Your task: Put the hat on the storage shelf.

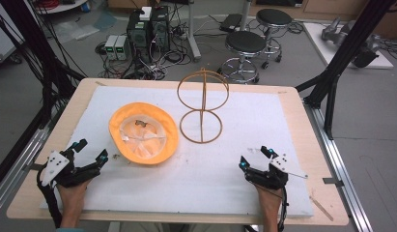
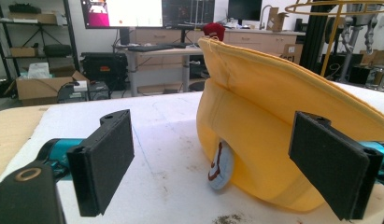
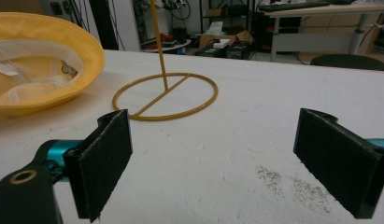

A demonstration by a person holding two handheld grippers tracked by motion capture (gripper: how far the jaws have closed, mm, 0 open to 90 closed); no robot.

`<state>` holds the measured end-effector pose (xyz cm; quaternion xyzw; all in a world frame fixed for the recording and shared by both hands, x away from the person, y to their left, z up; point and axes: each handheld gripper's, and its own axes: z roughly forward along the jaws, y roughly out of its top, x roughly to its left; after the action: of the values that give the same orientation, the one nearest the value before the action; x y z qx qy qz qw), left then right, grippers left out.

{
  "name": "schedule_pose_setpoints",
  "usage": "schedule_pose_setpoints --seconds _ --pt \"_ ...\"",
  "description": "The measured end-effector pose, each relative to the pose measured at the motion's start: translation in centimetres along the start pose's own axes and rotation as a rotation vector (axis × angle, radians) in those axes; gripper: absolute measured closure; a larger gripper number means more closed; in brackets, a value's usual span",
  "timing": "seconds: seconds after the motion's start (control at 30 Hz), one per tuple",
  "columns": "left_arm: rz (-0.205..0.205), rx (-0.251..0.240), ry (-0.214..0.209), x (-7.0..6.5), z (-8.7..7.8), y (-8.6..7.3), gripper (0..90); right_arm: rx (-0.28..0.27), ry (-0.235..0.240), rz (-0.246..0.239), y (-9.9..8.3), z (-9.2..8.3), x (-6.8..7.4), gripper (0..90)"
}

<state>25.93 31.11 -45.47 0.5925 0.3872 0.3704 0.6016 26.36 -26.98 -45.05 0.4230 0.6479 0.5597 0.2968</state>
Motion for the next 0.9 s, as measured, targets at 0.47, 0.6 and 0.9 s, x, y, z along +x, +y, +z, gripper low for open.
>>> schedule_pose_setpoints --seconds 0.47,0.6,0.9 --pt "-0.024 0.007 -0.006 0.22 0.08 0.03 14.4 -0.005 0.001 -0.005 -0.02 -0.08 0.05 10.4" --pt "-0.01 0.01 -0.005 0.09 0.1 0.04 14.4 -0.006 0.001 0.001 -0.03 -0.07 0.01 10.5" --pt "-0.034 0.007 -0.003 0.31 0.1 0.05 14.1 -0.004 -0.001 -0.004 0.0 -0.02 0.05 10.5"
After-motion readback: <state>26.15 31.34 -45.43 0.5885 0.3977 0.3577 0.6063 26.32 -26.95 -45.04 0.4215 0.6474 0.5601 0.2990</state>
